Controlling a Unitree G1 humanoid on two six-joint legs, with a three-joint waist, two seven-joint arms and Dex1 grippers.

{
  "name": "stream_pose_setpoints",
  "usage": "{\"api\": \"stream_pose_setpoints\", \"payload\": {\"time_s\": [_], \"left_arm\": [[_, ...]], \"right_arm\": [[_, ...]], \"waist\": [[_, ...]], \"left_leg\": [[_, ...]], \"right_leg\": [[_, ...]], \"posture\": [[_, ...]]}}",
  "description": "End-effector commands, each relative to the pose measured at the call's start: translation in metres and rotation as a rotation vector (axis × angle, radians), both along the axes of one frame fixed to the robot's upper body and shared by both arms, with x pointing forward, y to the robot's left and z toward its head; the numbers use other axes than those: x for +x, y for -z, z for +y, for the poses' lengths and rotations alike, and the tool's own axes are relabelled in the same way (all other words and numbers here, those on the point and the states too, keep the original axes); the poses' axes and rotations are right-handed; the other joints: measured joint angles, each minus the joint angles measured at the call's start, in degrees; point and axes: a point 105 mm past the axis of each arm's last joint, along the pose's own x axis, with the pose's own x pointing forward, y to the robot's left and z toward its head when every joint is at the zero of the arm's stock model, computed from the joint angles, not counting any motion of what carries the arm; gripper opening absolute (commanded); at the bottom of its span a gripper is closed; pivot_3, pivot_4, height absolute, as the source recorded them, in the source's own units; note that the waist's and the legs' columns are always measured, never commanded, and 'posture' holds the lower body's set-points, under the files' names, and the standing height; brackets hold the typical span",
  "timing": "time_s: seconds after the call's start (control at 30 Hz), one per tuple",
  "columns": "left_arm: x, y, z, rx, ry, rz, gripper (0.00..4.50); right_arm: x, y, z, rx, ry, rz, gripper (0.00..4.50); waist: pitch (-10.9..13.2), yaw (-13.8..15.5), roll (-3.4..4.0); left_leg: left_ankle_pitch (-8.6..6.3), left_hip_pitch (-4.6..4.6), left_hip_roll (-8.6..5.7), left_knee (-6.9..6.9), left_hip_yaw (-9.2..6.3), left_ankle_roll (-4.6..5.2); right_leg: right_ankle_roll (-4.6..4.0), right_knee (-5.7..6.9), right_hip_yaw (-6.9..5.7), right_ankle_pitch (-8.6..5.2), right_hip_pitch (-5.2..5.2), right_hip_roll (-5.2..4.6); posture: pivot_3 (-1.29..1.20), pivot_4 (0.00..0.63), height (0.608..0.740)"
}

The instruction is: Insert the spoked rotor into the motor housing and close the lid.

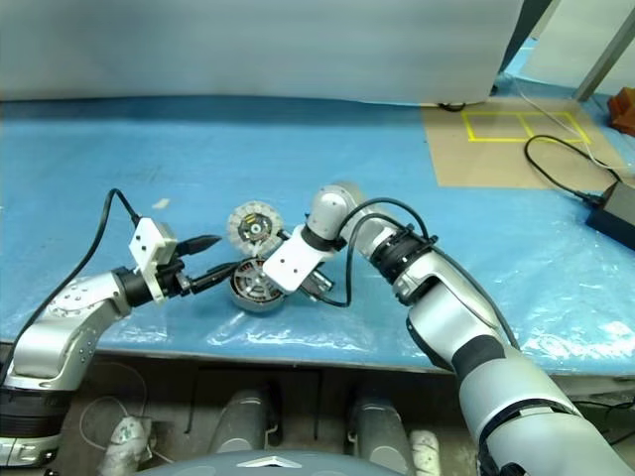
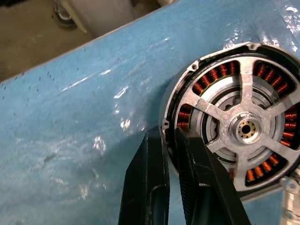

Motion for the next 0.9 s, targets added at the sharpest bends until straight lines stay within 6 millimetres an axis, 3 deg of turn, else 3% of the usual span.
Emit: {"api": "stream_pose_setpoints", "payload": {"time_s": [0.03, 0.23, 0.5, 0.63, 0.67, 0.8, 0.9], "left_arm": [[-0.003, -0.006, -0.003, -0.001, 0.013, -0.034, 3.72], [-0.004, -0.005, -0.001, 0.0, 0.001, -0.033, 3.72], [-0.005, -0.005, -0.002, -0.006, -0.004, -0.035, 3.72], [-0.004, -0.006, -0.001, -0.001, 0.001, -0.036, 3.72], [-0.003, -0.007, -0.001, -0.001, 0.0, -0.038, 3.72], [0.0, -0.01, 0.001, -0.002, 0.003, -0.043, 3.72], [-0.002, -0.013, -0.001, -0.013, 0.03, -0.043, 3.72]], "right_arm": [[0.001, -0.004, 0.015, 0.01, 0.072, 0.045, 0.07], [0.006, -0.002, 0.022, -0.033, 0.2, 0.118, 0.07], [0.001, 0.0, 0.014, -0.077, 0.16, 0.112, 0.07], [0.002, -0.003, 0.014, -0.072, 0.168, 0.132, 1.21], [0.001, -0.007, 0.015, -0.062, 0.185, 0.16, 1.53], [0.002, -0.033, 0.026, 0.036, 0.208, 0.203, 1.53], [0.004, -0.067, 0.031, 0.144, 0.205, 0.195, 1.53]], "waist": [[0.0, 0.0, 0.0], [0.0, 0.0, 0.01], [0.0, 0.2, 0.01], [0.0, 0.2, 0.01], [0.0, 0.2, 0.01], [0.0, 0.2, 0.01], [0.0, 0.2, 0.02]], "left_leg": [[0.0, 0.0, 0.0, 0.0, 0.0, 0.0], [-0.01, 0.16, 0.01, 0.0, 0.0, -0.03], [-0.11, 0.18, 0.0, 0.02, 0.0, -0.21], [-0.11, 0.16, 0.0, 0.02, 0.0, -0.21], [-0.11, 0.16, 0.0, 0.02, 0.0, -0.21], [-0.11, 0.16, 0.0, 0.02, 0.0, -0.2], [-0.11, 0.12, 0.0, 0.02, 0.0, -0.2]], "right_leg": [[0.0, 0.01, 0.0, 0.0, 0.0, 0.0], [-0.01, 0.03, 0.01, 0.0, 0.12, 0.01], [0.0, 0.06, 0.01, 0.0, 0.16, 0.0], [0.0, 0.04, 0.01, 0.0, 0.15, -0.01], [0.0, 0.05, 0.01, 0.0, 0.15, 0.0], [0.0, 0.07, 0.01, 0.0, 0.14, 0.0], [0.0, 0.06, 0.01, 0.0, 0.1, 0.0]], "posture": [[0.0, 0.15, 0.74], [0.0, 0.15, 0.74], [0.0, 0.15, 0.74], [0.0, 0.15, 0.74], [0.0, 0.15, 0.74], [0.0, 0.15, 0.74], [0.0, 0.15, 0.74]]}}
